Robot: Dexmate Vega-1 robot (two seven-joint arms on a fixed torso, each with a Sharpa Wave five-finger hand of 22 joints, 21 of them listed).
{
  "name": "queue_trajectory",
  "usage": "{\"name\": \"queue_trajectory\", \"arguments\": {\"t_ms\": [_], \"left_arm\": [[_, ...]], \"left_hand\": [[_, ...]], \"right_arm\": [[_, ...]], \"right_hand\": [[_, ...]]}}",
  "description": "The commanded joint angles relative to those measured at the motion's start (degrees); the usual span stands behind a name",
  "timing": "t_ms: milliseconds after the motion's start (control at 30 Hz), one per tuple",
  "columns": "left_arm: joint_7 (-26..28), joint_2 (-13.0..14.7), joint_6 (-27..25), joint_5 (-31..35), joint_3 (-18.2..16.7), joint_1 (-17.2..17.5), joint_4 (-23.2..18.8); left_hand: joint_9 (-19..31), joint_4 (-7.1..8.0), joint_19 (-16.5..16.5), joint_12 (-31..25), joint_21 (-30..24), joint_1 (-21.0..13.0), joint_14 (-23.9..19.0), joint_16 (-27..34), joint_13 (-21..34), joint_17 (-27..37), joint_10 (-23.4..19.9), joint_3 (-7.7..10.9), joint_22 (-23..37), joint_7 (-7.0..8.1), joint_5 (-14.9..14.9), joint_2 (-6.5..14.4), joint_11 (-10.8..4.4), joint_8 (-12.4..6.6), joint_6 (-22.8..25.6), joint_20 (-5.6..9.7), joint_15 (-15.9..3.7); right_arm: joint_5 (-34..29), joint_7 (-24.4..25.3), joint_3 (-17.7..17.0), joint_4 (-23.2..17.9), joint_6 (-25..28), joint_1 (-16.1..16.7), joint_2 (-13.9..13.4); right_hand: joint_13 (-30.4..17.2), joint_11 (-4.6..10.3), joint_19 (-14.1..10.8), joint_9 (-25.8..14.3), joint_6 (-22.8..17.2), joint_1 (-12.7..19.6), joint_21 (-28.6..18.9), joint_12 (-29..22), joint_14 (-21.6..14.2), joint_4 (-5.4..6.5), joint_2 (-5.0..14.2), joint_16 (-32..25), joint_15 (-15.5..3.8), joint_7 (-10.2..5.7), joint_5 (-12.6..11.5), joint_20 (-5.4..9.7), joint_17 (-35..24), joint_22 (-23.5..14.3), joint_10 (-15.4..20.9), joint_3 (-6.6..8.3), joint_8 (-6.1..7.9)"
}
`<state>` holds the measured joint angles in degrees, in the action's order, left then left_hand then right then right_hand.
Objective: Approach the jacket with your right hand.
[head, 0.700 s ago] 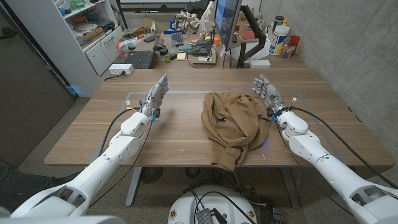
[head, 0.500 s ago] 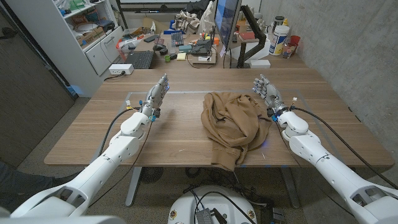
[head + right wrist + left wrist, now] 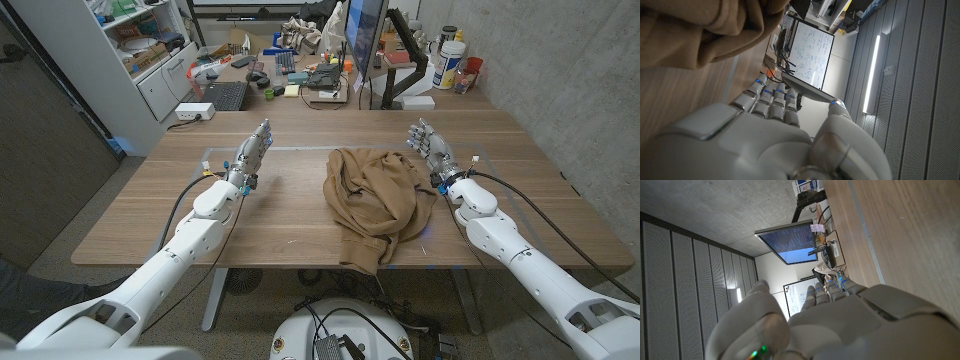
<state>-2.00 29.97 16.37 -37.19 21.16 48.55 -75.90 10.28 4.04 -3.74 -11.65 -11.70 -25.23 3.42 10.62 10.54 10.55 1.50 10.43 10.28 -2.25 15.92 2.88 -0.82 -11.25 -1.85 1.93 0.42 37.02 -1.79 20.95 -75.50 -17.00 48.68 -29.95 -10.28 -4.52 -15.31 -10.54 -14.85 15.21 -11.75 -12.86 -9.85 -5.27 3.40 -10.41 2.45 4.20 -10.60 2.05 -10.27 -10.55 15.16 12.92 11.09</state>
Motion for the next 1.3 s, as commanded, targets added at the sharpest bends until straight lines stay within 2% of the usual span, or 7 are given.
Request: {"name": "queue_trajectory", "arguments": {"t_ms": [33,967,1167,1300], "left_arm": [[-0.9,0.2,-0.4,-0.5,0.0,-0.1,0.0],[-0.4,0.8,-0.5,-0.4,-0.3,0.9,-1.6],[0.1,0.7,-0.5,-0.6,-0.4,1.1,-1.8],[0.5,0.7,-0.6,-0.2,-0.2,1.1,-2.1]], "left_hand": [[0.3,0.02,-0.6,-0.3,-0.3,-0.5,0.5,0.3,0.3,0.2,0.3,0.28,0.1,-0.4,0.2,0.0,-0.19,-0.2,-0.1,0.71,-0.1],[0.3,-0.01,-0.7,-0.2,-0.2,-0.6,0.6,0.2,0.3,0.2,0.3,0.12,0.1,-0.23,0.1,0.1,-0.35,-0.13,0.0,0.48,-0.08],[0.3,-0.01,-0.7,-0.1,-0.1,-0.6,0.5,0.3,0.3,0.2,0.4,0.07,0.1,-0.37,0.0,0.2,-0.28,-0.24,0.4,0.45,-0.01],[0.3,-0.03,-0.4,-0.2,-0.2,-0.6,0.4,0.3,0.3,0.2,0.1,-0.01,0.1,-1.12,0.0,0.2,0.6,-0.32,0.8,1.57,0.55]], "right_arm": [[-0.8,0.3,-0.1,-0.6,-0.6,0.3,-0.5],[-3.5,-1.7,0.0,1.4,-7.6,-0.7,-0.1],[-3.7,-2.8,0.1,2.5,-8.6,-1.3,-0.1],[-3.2,-4.4,0.2,3.8,-9.8,-1.8,0.2]], "right_hand": [[-0.3,0.08,0.0,-0.2,-0.4,0.2,0.0,-0.1,-0.4,0.04,0.2,-0.4,-0.04,-0.44,-0.1,-0.3,-0.2,-0.1,0.4,0.34,0.19],[-0.3,0.85,-0.6,-0.2,0.7,0.1,-0.2,0.0,-1.4,-0.16,-0.21,-0.6,-0.96,-1.92,-0.1,-0.27,-0.2,0.0,0.6,0.06,-0.2],[-0.3,1.06,-0.7,-0.2,0.5,0.1,-0.2,-0.1,-1.5,-0.22,-0.35,-0.6,-0.99,-1.34,-0.1,-0.24,-0.2,0.0,0.8,-0.03,-0.09],[-0.4,1.2,-1.1,-0.2,0.5,0.0,-0.3,-0.1,-1.8,-0.24,-0.56,-0.7,-1.2,-1.66,-0.1,-0.17,-0.2,0.0,0.9,-0.17,-0.05]]}}
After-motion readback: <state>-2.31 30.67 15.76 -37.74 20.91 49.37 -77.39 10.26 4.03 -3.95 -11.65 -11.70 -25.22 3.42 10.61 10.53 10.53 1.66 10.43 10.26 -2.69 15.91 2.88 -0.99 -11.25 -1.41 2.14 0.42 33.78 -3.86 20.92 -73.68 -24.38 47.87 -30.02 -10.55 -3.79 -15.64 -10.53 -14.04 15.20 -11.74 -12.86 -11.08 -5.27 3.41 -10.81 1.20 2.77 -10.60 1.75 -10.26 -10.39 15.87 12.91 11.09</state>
